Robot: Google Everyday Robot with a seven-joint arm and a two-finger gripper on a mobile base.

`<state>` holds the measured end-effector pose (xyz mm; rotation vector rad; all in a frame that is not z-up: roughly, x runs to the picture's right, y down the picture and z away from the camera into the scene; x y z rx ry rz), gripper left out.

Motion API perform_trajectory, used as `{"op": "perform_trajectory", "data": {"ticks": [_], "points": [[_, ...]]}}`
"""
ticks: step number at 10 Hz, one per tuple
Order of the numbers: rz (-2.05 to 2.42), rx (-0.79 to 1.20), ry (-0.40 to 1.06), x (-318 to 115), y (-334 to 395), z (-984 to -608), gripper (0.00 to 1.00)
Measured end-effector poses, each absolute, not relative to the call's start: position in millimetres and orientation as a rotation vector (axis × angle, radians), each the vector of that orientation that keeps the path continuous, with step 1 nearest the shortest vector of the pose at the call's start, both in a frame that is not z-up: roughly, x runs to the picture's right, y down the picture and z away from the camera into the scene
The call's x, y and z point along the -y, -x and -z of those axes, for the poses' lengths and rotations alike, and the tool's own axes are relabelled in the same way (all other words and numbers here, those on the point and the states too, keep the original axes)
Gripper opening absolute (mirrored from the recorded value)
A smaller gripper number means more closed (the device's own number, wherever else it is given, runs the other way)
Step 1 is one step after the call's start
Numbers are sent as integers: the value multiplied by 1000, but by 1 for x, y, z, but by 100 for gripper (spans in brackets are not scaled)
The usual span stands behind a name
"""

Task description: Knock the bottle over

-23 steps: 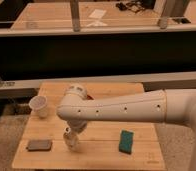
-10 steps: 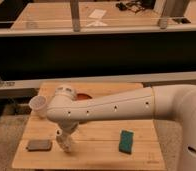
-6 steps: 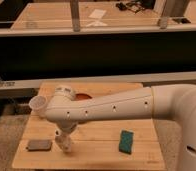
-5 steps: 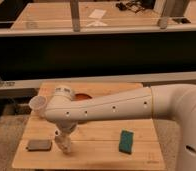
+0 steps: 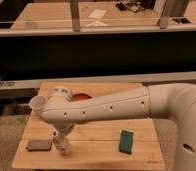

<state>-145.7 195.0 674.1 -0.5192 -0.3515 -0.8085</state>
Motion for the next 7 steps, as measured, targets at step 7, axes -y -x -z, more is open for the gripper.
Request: {"op": "perform_trajectory", "data": {"ticks": [7], "points": [[856,400,505,-199,165,-670,2]]}}
